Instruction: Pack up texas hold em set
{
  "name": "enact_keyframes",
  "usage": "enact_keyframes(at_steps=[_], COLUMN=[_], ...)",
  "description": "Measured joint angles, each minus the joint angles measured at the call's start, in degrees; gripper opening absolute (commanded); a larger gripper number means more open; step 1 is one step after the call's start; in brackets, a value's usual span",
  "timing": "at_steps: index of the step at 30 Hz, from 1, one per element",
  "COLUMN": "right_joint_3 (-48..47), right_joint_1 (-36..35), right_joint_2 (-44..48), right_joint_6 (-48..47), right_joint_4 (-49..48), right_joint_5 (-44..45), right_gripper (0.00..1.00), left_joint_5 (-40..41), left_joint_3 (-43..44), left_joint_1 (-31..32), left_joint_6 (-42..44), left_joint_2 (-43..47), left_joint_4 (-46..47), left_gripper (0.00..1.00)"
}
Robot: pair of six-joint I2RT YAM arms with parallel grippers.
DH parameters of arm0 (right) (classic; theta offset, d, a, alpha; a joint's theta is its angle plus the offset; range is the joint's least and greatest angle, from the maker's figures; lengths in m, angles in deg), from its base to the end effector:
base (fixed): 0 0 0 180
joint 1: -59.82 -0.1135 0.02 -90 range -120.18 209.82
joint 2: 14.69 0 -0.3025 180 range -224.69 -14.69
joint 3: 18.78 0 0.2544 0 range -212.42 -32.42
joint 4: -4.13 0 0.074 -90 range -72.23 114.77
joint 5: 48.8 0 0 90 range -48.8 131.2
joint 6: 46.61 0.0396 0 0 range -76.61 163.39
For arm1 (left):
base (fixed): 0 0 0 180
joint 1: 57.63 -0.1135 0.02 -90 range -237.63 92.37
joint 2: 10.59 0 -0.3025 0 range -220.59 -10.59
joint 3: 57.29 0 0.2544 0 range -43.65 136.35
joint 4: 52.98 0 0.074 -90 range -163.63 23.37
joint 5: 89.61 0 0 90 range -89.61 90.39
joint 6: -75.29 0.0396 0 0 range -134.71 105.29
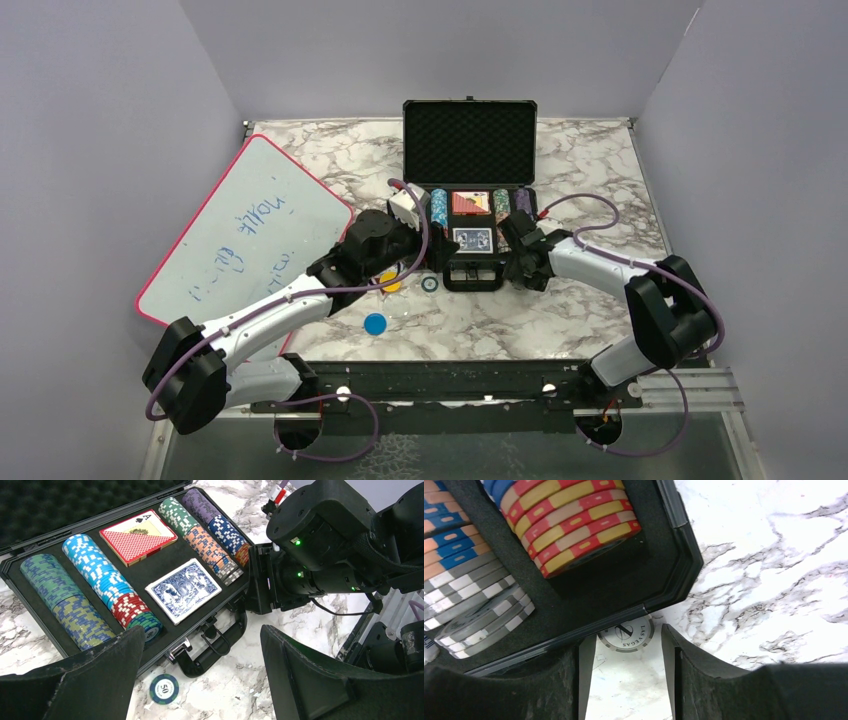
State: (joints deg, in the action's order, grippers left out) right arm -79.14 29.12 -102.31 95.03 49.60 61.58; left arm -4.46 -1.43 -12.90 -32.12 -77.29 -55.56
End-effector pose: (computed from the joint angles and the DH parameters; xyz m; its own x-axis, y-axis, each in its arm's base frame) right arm 0.2363 0.1242 0.1931 -0.8151 0.3709 -0.4450 0.4020 0.9153 0.0264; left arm 0.1828 -0.1858 0.3172 -0.3846 -0.0386 -0.9223 0.6755 0.6691 -0.3098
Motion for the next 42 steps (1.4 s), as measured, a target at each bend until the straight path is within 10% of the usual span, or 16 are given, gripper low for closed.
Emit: enact_keyframes(at_steps=[11,42], right_joint_3=[0.22,8.57], right_joint_1=[0.02,0.07], right_joint_2=[0.02,21.62], right_joint_6=[1.2,6.1], right_joint_4=[-0.07,0.44], right_joint_5=[0.46,-13.07], right_gripper=[0.43,0.47], left_joint_5=[0.02,-7.17], left_joint_3=[0.0,-6.91], left_joint_1=[-0.04,5.25], left_joint_6=[-0.31,-20.59], left_joint_2=[0.0,-14.4], left_joint_4=[0.0,12.85], left_gripper=[0.88,0.77])
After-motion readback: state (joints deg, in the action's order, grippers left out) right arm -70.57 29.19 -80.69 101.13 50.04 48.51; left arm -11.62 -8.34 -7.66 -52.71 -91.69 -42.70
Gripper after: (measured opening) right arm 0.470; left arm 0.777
